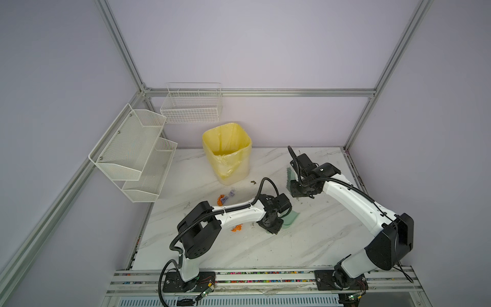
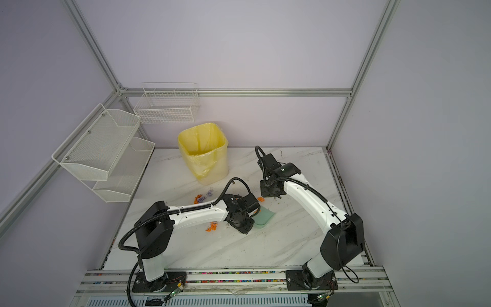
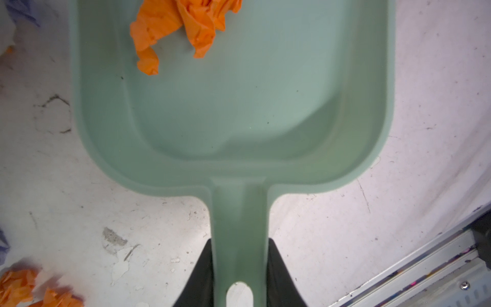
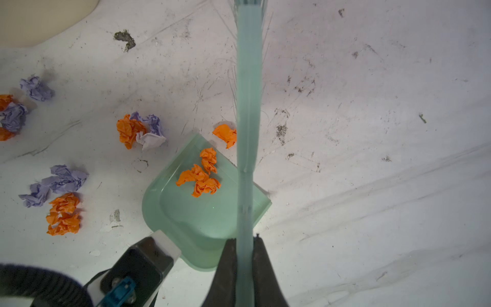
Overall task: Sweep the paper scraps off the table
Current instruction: 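Sweep orange scraps with the brush into the dustpan held by the left gripper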
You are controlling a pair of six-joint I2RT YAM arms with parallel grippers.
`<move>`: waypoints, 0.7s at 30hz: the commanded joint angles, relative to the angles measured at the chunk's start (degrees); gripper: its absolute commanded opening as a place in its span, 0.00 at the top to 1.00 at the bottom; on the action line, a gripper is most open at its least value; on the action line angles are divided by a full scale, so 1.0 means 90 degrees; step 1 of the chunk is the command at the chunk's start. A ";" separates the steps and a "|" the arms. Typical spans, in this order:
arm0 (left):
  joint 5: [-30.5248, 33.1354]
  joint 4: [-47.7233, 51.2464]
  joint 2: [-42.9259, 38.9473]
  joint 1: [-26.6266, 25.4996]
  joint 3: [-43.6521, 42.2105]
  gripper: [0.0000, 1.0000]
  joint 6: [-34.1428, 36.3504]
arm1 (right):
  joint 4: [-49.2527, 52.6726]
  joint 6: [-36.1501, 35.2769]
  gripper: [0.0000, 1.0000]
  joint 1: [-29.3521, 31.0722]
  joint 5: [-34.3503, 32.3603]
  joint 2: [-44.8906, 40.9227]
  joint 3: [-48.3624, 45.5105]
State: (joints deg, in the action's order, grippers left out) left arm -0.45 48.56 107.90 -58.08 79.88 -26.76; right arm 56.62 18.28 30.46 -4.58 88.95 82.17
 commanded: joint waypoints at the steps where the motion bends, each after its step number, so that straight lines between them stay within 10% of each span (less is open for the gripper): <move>1: 0.0115 -0.0014 -0.0184 0.0038 -0.0137 0.87 0.0132 | -0.0410 -0.0157 1.00 -0.0170 0.0149 0.0183 0.0022; 21: 0.0089 -0.0013 -0.0038 0.0074 0.0024 0.87 0.0166 | -0.1071 -0.0376 1.00 -0.0196 0.1564 -0.0729 -0.1638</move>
State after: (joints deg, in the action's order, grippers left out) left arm -0.19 48.75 107.90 -57.78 79.88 -26.33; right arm 45.98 15.88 28.60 7.46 84.03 68.25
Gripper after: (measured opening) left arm 0.240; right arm 0.112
